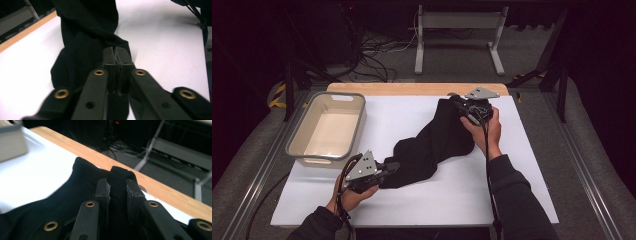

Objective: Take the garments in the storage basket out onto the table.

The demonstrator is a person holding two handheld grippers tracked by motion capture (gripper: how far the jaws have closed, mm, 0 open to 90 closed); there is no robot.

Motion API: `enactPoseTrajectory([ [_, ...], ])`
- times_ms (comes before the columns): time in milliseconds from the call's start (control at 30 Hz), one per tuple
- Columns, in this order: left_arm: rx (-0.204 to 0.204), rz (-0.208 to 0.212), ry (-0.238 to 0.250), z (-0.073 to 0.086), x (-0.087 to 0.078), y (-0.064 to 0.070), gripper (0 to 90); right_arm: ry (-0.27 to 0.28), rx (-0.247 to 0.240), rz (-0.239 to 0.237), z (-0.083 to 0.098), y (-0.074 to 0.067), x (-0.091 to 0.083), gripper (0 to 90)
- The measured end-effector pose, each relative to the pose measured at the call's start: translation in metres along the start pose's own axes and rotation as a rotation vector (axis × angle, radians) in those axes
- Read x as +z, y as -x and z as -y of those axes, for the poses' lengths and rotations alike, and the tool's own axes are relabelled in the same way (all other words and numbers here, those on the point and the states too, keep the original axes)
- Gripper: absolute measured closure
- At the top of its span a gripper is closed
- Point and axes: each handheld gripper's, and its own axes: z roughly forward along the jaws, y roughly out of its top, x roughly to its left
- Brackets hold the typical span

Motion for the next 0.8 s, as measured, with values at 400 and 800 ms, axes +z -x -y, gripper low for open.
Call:
enactPoseTrajectory([
  [400, 0.032, 0.011, -0.165, 0.016, 0.039, 0.008, 42.8, -0.093, 0.126, 0.115, 0.021, 0.027, 0.025, 43.0],
  [800, 0.009, 0.048, -0.265, 0.029, 0.052, 0.004, 33.9, 0.021, 0.035, -0.101, 0.048, -0.013, -0.034, 53.6],
])
